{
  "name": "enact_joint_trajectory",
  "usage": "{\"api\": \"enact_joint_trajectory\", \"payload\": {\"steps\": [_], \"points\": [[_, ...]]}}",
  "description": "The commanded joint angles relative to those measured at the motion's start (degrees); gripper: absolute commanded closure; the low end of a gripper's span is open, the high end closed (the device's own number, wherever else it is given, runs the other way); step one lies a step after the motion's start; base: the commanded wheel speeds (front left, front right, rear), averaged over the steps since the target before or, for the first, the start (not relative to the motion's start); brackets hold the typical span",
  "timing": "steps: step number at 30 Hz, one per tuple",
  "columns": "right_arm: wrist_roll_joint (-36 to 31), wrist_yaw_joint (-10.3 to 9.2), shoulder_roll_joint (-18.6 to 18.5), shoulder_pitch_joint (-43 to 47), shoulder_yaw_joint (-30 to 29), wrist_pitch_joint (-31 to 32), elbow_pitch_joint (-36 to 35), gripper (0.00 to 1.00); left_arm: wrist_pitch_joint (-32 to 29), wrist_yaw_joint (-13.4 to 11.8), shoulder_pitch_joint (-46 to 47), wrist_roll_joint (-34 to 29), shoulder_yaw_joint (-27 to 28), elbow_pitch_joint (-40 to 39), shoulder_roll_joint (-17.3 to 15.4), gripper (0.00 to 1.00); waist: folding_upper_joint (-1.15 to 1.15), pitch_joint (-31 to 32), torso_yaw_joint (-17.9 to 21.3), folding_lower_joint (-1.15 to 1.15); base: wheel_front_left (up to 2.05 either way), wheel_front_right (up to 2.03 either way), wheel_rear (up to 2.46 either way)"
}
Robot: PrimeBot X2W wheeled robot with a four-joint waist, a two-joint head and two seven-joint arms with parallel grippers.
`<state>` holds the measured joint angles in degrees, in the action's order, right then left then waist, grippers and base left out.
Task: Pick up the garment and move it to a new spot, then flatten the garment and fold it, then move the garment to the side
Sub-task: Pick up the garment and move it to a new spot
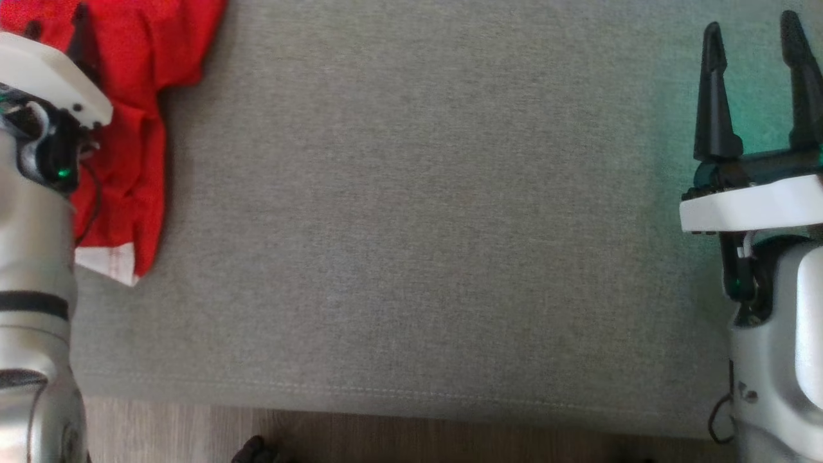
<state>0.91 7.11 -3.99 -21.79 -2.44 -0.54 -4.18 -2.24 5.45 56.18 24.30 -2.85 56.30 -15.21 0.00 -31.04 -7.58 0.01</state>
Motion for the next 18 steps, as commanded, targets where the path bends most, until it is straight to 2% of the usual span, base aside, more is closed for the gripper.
{"api": "enact_joint_trajectory", "payload": {"steps": [1, 3, 4, 5, 13, 18], "points": [[-0.07, 0.37, 0.95, -0.40, 1.40, 0.07, -2.56, 0.00, -0.06, -0.60, 2.32, 0.09, 1.46, 0.57, -4.04, 0.00, 0.00, -1.05, 1.22, -0.01, 0.00, 0.00, 0.00], [-0.02, 0.37, 1.00, -0.20, 1.37, -0.10, -2.67, 0.00, 0.25, -0.69, 3.56, -0.04, 1.29, 2.77, -4.46, 0.00, 0.00, -1.29, 1.56, -0.01, 0.00, 0.00, 0.00], [0.02, 0.37, 1.02, -0.15, 1.30, -0.20, -2.68, 0.00, 0.89, -0.65, 4.08, -0.34, 1.02, 3.56, -4.77, 0.57, 0.00, -1.40, 1.72, -0.01, 0.00, 0.00, 0.00], [0.06, 0.37, 1.03, -0.13, 1.26, -0.30, -2.65, 0.00, 1.83, -0.60, 4.51, -0.44, 0.93, 4.18, -4.92, 1.00, 0.00, -1.45, 1.85, -0.01, 0.00, 0.00, 0.00], [1.36, 0.37, 1.10, 0.25, 0.86, -2.02, 0.20, 0.00, 13.58, 0.53, 5.33, 0.68, 1.57, 6.30, -4.25, 1.00, 0.00, 1.89, 2.04, -0.01, 0.00, 0.00, 0.00], [2.68, 0.37, 1.10, 0.76, 0.50, -3.28, 2.65, 0.00, 16.73, 1.71, 4.58, 0.93, 0.05, 2.18, -2.82, 1.00, 0.00, 5.81, 1.95, -0.01, 0.00, 0.00, 0.00]]}}
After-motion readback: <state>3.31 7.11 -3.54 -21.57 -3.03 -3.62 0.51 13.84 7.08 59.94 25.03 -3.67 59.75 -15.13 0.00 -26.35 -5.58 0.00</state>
